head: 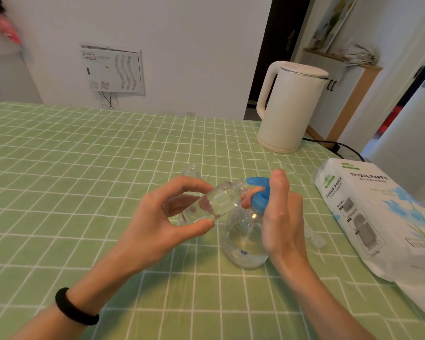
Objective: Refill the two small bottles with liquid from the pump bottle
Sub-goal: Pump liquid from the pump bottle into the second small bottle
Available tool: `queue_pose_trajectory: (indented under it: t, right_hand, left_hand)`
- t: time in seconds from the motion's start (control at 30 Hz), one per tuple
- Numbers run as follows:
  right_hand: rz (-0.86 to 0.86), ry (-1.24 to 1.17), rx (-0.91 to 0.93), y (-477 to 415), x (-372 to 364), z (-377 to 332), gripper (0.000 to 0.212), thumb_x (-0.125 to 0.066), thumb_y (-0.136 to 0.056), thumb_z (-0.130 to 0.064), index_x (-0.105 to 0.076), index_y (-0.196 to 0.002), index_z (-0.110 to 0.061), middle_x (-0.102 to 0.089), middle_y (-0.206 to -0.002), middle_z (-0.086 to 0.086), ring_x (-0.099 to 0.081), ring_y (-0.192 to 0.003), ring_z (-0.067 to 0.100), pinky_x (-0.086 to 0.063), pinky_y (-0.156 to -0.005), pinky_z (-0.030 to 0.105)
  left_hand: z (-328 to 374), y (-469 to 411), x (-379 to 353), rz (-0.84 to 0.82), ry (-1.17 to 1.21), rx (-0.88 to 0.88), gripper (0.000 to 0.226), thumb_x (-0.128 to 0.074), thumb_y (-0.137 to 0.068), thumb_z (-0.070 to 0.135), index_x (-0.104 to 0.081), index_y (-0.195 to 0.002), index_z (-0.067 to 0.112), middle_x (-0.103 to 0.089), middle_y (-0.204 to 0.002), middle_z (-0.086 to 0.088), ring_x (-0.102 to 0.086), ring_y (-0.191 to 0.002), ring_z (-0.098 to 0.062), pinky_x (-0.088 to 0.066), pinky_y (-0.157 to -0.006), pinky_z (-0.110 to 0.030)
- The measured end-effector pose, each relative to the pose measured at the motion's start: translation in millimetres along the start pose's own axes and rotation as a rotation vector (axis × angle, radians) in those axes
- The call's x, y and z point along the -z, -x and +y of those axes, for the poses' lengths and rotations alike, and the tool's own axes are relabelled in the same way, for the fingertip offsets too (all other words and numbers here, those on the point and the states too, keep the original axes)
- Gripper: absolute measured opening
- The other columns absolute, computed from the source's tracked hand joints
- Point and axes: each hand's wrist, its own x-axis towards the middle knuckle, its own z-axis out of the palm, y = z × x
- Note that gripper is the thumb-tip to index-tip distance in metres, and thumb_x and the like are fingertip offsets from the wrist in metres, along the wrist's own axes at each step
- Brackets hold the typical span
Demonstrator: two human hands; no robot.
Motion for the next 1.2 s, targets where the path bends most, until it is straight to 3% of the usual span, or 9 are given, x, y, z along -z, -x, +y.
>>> queue_pose_trajectory:
  t: [0.23,0.3,0.43,0.6,0.77,0.9,1.03,1.13,1.2]
  right_hand:
    - [0.023,0.026,0.04,5,-2,9,0.06,-0.032,-0.094,-0.065,-0.069,-0.06,-0.031,-0.078,-0.078,-0.008,-0.07,-0.074,0.01,-0.048,-0.068,0.017]
    - [0.067,0.069,0.076,7,-4,15,0.053,-0.038,-0.094,-0.062,-0.071,-0.068,-0.031,-0.076,-0.076,-0.012,-0.065,-0.064,0.012,-0.047,-0.061,0.021]
    - [0.117,0.118,0.142,2,-9,24,0.047,-0.044,-0.099,-0.057,-0.073,-0.072,-0.031,-0.056,-0.05,-0.026,-0.052,-0.047,0.001,-0.036,-0.051,0.009]
    - [0.096,0.144,0.15,-26,-18,33,0.05,-0.041,-0.101,-0.057,-0.073,-0.073,-0.029,-0.053,-0.047,-0.02,-0.048,-0.044,0.004,-0.034,-0.051,0.014]
    - [0.112,0.217,0.123,-54,-35,39,0.051,-0.037,-0.101,-0.056,-0.069,-0.07,-0.03,-0.075,-0.073,-0.013,-0.057,-0.055,0.001,-0.04,-0.058,0.024]
    - [0.082,0.226,0.134,-55,-34,39,0.048,-0.035,-0.101,-0.055,-0.066,-0.071,-0.033,-0.075,-0.077,-0.01,-0.06,-0.061,0.004,-0.047,-0.063,0.029]
    - [-0.112,0.25,0.036,-50,-18,27,0.047,-0.033,-0.105,-0.055,-0.07,-0.094,-0.029,-0.065,-0.071,-0.019,-0.058,-0.065,0.0,-0.046,-0.07,0.03]
    - [-0.254,0.282,-0.067,-45,11,13,0.045,-0.039,-0.101,-0.061,-0.063,-0.123,-0.03,-0.066,-0.112,-0.02,-0.06,-0.103,-0.001,-0.044,-0.092,0.029]
    - [-0.271,0.479,-0.046,-39,39,4,0.047,-0.052,-0.1,-0.052,-0.056,-0.139,-0.027,-0.058,-0.141,-0.014,-0.052,-0.124,0.002,-0.039,-0.103,0.029]
  left_hand:
    - [-2,1,-3,0.042,0.128,0.069,0.044,-0.087,-0.072,0.021,-0.072,-0.113,0.026,-0.076,-0.119,0.002,-0.078,-0.104,-0.02,-0.058,-0.094,-0.025]
    - [-2,2,-5,0.052,0.126,0.082,0.043,-0.087,-0.071,0.022,-0.073,-0.111,0.027,-0.076,-0.119,0.0,-0.076,-0.11,-0.022,-0.059,-0.097,-0.032]
    - [-2,5,-7,0.071,0.151,0.106,0.047,-0.088,-0.068,0.022,-0.073,-0.112,0.024,-0.076,-0.12,-0.004,-0.075,-0.114,-0.029,-0.06,-0.099,-0.049]
    - [-1,14,-8,0.091,0.208,0.163,0.056,-0.09,-0.066,0.013,-0.071,-0.119,0.016,-0.075,-0.124,-0.009,-0.079,-0.102,-0.036,-0.06,-0.097,-0.057]
    - [-3,29,-10,0.092,0.196,0.193,0.061,-0.089,-0.067,0.015,-0.07,-0.124,0.021,-0.074,-0.126,-0.004,-0.079,-0.104,-0.032,-0.061,-0.098,-0.046]
    - [-5,38,-13,0.111,0.188,0.19,0.057,-0.086,-0.073,-0.002,-0.071,-0.122,0.022,-0.073,-0.126,-0.005,-0.08,-0.101,-0.032,-0.064,-0.091,-0.037]
    - [-6,44,-14,0.116,0.195,0.19,0.058,-0.087,-0.073,-0.004,-0.07,-0.121,0.024,-0.073,-0.127,-0.007,-0.08,-0.1,-0.034,-0.064,-0.087,-0.033]
    - [-4,47,-17,0.117,0.223,0.199,0.059,-0.092,-0.068,0.009,-0.07,-0.12,0.026,-0.072,-0.129,-0.007,-0.08,-0.101,-0.034,-0.064,-0.088,-0.033]
    - [-4,49,-18,0.101,0.192,0.193,0.059,-0.092,-0.066,0.017,-0.07,-0.12,0.029,-0.072,-0.129,-0.004,-0.079,-0.103,-0.032,-0.063,-0.091,-0.035]
